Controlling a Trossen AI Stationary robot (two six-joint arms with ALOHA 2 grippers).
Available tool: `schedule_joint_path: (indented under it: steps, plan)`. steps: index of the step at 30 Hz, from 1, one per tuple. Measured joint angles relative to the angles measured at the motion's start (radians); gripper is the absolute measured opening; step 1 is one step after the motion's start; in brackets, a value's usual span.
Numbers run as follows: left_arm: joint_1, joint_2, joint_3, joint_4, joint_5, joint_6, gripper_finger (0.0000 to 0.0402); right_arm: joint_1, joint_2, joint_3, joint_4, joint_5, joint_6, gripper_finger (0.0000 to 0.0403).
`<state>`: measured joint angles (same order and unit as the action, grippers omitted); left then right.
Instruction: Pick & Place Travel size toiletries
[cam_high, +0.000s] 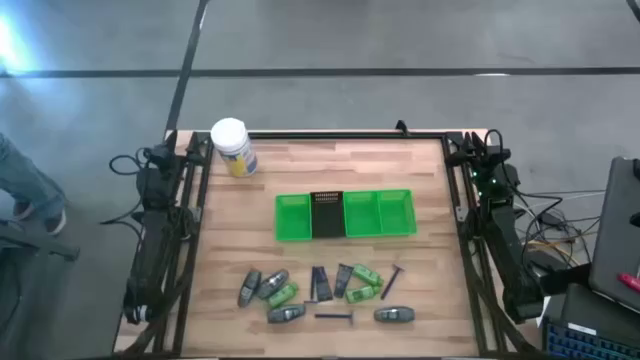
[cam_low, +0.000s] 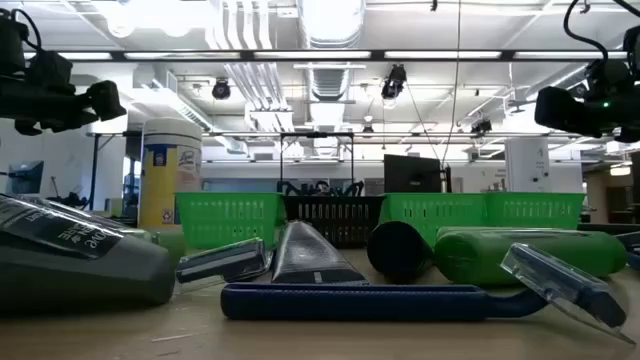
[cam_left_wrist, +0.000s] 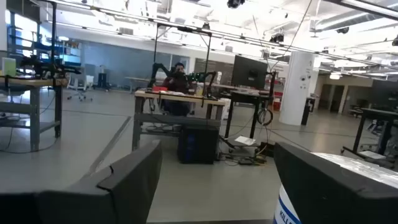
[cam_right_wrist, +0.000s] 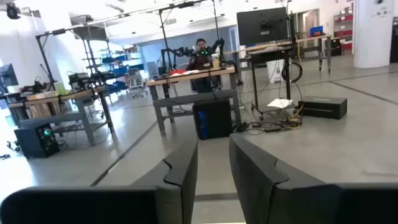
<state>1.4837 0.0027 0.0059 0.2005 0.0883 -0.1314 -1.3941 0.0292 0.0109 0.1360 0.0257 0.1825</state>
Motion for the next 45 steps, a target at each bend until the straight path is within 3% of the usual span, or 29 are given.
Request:
schedule_joint_path:
  steps: [45]
  plan:
    - [0.000,0.000,0.000,0.000,0.000,0.000,0.0314,0.000,0.000,0.000,0.000,0.000,0.000,0.0195]
